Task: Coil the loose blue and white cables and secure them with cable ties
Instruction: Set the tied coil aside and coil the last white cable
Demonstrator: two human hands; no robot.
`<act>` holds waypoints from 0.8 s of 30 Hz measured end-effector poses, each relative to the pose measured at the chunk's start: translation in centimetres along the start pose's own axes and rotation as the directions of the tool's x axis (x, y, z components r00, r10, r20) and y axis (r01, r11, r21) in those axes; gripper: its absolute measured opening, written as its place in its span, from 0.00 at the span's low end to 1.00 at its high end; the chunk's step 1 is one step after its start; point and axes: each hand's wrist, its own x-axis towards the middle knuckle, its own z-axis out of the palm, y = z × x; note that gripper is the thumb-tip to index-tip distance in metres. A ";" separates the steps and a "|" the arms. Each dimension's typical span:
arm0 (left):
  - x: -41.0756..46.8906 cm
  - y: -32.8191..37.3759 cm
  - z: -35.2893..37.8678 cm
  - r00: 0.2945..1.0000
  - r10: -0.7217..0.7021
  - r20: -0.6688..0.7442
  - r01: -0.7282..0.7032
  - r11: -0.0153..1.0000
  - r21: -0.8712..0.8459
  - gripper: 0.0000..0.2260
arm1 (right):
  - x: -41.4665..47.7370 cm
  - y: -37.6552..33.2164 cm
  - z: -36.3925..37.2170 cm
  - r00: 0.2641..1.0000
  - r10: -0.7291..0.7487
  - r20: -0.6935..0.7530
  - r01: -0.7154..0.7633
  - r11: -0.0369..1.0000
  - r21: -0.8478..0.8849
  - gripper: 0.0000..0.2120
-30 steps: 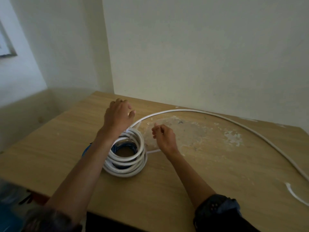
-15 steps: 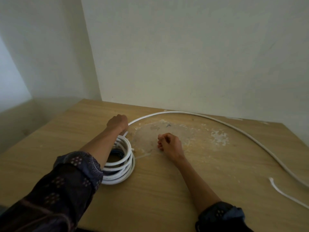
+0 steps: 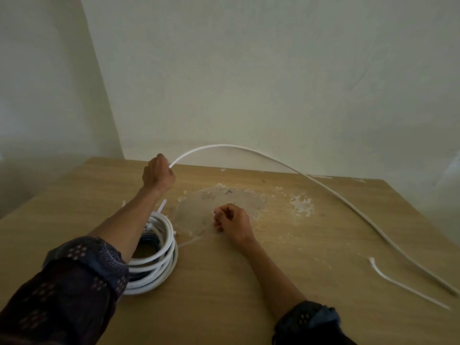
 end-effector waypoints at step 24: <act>-1.1 11.5 -2.3 0.839 -0.374 0.396 0.378 -0.124 -0.917 0.11 | -2.1 -5.2 0.1 0.994 -0.093 0.054 0.076 0.962 0.261 0.21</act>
